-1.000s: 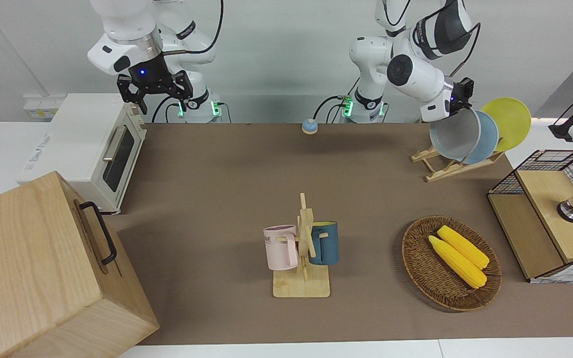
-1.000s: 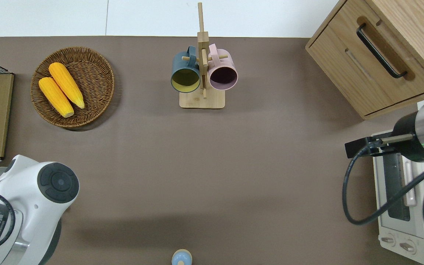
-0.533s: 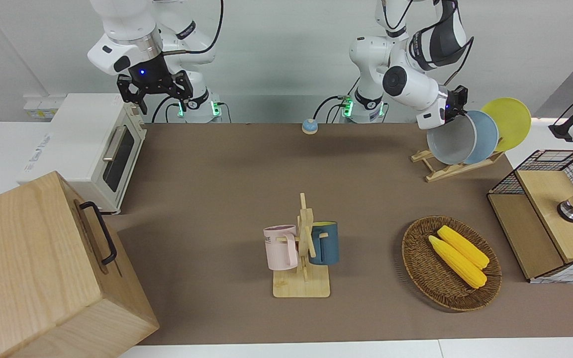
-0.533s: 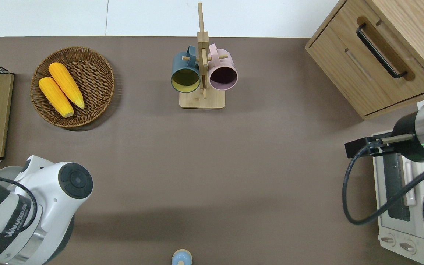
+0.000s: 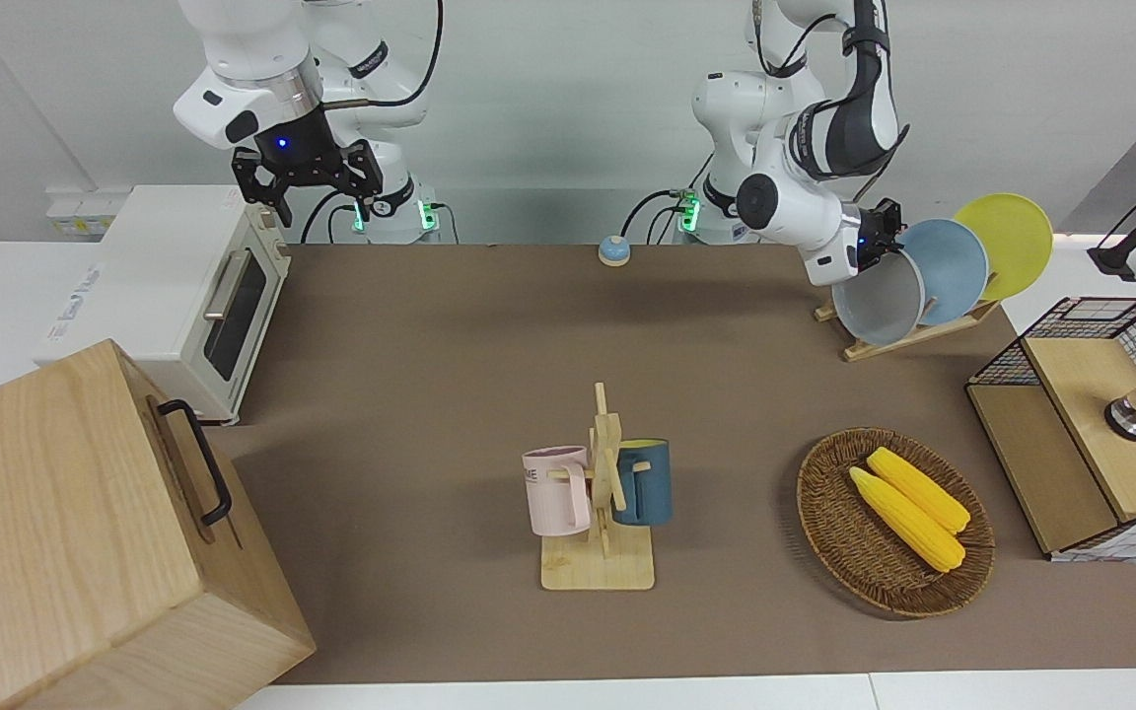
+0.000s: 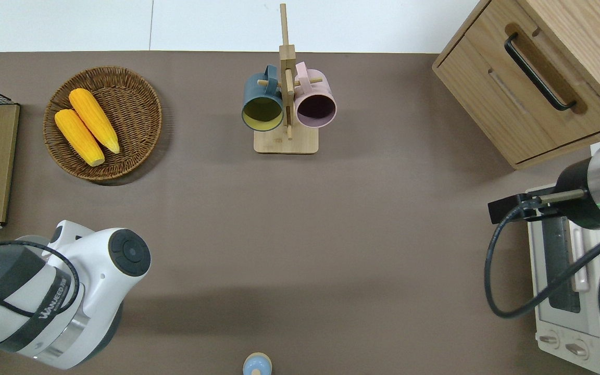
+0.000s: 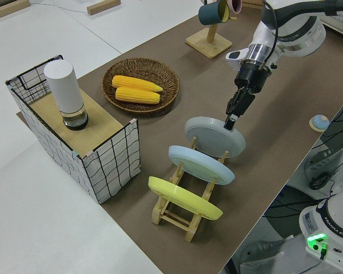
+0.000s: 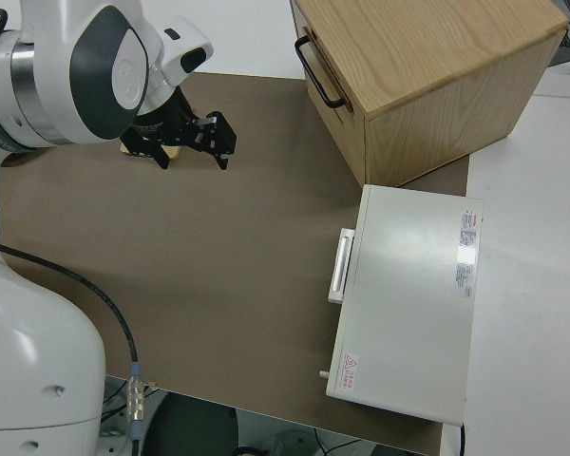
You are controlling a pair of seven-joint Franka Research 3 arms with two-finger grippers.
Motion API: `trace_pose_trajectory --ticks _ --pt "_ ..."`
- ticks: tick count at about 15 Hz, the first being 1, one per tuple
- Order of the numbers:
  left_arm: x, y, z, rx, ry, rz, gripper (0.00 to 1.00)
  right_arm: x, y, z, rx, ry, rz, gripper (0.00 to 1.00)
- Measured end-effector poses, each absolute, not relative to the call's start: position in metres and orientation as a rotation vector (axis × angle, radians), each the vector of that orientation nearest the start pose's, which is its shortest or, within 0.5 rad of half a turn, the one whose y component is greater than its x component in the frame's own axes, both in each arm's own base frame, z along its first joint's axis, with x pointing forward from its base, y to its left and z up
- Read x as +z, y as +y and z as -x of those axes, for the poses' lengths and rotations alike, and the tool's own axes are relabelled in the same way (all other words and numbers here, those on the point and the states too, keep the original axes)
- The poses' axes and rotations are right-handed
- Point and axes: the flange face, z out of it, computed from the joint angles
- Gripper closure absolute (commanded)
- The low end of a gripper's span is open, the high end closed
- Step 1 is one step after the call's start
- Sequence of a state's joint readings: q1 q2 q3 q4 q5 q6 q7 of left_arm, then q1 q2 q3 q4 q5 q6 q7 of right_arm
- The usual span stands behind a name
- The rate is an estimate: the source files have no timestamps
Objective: Pick gray plate from table and place it on lower plate rack with left arm
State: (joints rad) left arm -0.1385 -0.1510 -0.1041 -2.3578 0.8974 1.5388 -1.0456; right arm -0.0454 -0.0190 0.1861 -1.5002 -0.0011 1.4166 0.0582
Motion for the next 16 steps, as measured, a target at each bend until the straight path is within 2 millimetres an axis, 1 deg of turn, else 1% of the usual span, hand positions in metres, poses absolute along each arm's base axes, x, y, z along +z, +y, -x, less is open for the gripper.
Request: trace_pose_trajectory --ticks 1,3,4,5,6,7,8,13,16 --pt "0.391 -0.018 -0.428 -0.036 -0.517 1.993 1.00 0.654 0.076 -0.527 0.101 -0.130 3.148 0.013" --pt "0.391 -0.018 -0.428 -0.037 -0.516 1.993 0.64 0.654 0.076 -0.527 0.101 -0.130 3.148 0.011" --pt "0.392 -0.018 -0.428 -0.038 -0.515 1.992 0.50 0.654 0.076 -0.527 0.101 -0.130 3.148 0.011" --pt "0.392 -0.017 -0.428 -0.042 -0.513 1.989 0.27 0.654 0.076 -0.527 0.101 -0.130 3.148 0.011" --pt "0.392 -0.017 -0.428 -0.045 -0.510 1.986 0.14 0.654 0.076 -0.527 0.101 -0.130 3.148 0.013" --pt "0.393 -0.017 -0.429 -0.049 -0.507 1.983 0.03 0.654 0.076 -0.527 0.101 -0.130 3.148 0.011" --pt "0.393 -0.017 -0.429 -0.052 -0.505 1.981 0.01 0.654 0.076 -0.527 0.101 -0.130 3.148 0.011" --pt "0.394 -0.018 -0.430 -0.062 -0.499 1.978 0.01 0.654 0.076 -0.527 0.101 -0.130 3.148 0.013" --pt "0.403 -0.022 -0.436 -0.085 -0.512 1.992 0.01 0.654 0.076 -0.527 0.101 -0.130 3.148 0.011"
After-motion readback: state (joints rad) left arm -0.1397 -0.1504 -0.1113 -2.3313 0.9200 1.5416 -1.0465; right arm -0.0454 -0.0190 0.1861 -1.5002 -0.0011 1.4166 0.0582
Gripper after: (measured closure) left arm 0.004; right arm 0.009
